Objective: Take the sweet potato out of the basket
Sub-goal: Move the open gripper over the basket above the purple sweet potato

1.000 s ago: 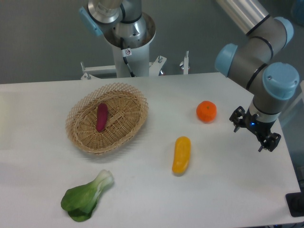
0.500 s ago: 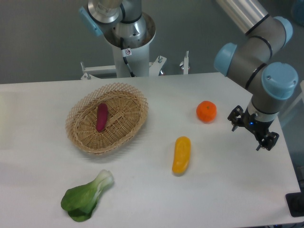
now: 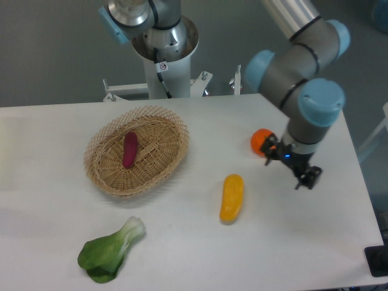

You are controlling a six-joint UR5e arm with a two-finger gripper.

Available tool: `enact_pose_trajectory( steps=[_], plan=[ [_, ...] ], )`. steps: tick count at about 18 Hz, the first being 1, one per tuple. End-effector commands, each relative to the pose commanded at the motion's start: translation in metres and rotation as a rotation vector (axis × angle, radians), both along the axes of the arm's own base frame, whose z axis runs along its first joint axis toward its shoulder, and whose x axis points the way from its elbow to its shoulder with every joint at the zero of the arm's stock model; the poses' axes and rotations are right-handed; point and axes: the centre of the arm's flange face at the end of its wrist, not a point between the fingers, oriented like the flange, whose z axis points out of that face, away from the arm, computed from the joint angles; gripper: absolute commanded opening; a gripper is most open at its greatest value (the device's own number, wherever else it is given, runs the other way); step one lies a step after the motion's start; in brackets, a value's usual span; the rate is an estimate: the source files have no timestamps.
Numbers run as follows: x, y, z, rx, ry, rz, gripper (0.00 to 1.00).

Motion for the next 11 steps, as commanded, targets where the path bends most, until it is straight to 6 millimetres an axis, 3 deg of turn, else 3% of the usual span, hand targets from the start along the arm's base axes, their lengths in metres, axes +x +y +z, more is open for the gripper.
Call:
enact_pose_trajectory(
  steps=[8, 11],
  plan=[
    [0.145, 0.014, -0.012, -0.028, -0.079, -0.033, 1.00],
    [0.183, 0.029, -0.019, -0.048, -0.093, 0.009, 1.00]
  ],
)
